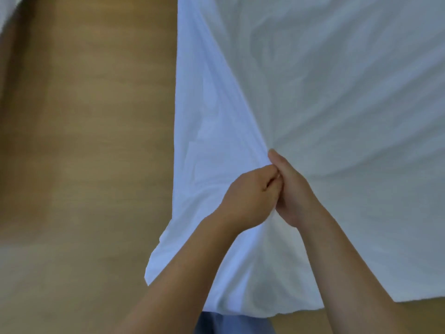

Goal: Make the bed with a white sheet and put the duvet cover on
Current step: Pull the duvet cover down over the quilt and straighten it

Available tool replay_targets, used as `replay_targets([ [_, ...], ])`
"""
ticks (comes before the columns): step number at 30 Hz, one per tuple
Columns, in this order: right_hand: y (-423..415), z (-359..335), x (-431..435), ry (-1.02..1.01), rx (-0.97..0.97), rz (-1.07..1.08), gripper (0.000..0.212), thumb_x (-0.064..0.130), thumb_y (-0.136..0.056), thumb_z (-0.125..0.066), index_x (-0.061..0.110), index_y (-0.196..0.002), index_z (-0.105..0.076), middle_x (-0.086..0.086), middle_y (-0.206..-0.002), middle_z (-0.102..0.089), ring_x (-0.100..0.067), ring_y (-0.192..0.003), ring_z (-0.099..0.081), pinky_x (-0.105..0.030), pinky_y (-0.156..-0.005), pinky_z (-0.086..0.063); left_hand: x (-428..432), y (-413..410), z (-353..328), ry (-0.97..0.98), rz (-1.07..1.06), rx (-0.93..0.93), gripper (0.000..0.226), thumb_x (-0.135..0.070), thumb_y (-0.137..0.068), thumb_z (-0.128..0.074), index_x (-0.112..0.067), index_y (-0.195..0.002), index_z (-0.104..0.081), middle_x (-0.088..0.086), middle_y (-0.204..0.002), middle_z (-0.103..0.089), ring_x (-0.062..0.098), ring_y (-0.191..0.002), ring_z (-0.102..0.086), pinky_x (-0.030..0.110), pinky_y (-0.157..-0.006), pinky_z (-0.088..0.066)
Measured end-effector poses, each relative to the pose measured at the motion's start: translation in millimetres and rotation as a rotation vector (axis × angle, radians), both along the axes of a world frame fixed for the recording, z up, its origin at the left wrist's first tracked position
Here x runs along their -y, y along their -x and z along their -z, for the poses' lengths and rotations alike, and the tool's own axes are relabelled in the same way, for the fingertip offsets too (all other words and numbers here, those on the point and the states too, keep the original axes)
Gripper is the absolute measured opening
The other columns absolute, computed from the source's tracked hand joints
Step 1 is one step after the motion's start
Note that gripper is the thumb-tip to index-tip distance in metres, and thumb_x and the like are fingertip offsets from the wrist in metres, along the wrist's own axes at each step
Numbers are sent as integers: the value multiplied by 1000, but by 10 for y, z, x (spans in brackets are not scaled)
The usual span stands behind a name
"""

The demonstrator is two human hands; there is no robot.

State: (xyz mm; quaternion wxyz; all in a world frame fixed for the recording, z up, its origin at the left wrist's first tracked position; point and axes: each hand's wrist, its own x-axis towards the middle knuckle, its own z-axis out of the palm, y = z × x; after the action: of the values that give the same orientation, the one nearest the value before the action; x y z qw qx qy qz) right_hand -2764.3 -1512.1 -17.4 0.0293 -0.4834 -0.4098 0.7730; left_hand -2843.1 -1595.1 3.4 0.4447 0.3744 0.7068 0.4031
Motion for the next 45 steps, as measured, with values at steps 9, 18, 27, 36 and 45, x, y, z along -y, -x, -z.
replay_targets([
  [9, -282, 429, -742, -813, 598, 72, 45, 20, -90, -51, 17, -54, -25, 2, -50, -26, -14, -46, -24, -33, -49, -21, -362, 478, 740, 351, -343, -371, 42, -37, -85, -64, -16, -121, -52, 7, -119, -52, 26, -113, -48, 39, -95, -39],
  [18, -61, 960, -687, -786, 703, -127, 48, 31, -95, -50, 16, -55, -28, 0, -56, -37, -25, -65, -42, -32, -58, -25, -661, 598, 1090, 600, -349, -36, 75, -63, -70, -67, -11, -122, -55, 4, -116, -63, 26, -107, -58, 32, -88, -45],
  [27, 159, 628, -463, -1312, 536, -199, 36, 3, -66, -76, -5, -98, -61, -25, -89, -56, -41, -83, -55, -43, -75, -43, -544, 885, 738, 586, -327, -99, 21, -25, -77, -68, -13, -69, -53, 3, -71, -58, 18, -65, -56, 27, -60, -43],
  [36, 843, 312, -179, -896, 741, -674, 91, 82, -68, -43, 6, -116, -54, -10, -113, -56, -29, -104, -53, -31, -75, -38, 75, 1069, 393, 457, -551, 94, 15, -12, -71, -64, -13, -57, -58, -8, -45, -56, 5, -43, -50, 24, -46, -41],
  [45, 929, 467, 124, -103, 621, -734, 62, 69, -81, -46, 10, -68, -61, -6, -52, -60, -22, -51, -58, -29, -56, -49, 160, 1035, 653, 435, -537, 246, 18, 0, -80, -53, -17, -73, -56, -11, -49, -58, -3, -42, -54, 11, -38, -38],
])
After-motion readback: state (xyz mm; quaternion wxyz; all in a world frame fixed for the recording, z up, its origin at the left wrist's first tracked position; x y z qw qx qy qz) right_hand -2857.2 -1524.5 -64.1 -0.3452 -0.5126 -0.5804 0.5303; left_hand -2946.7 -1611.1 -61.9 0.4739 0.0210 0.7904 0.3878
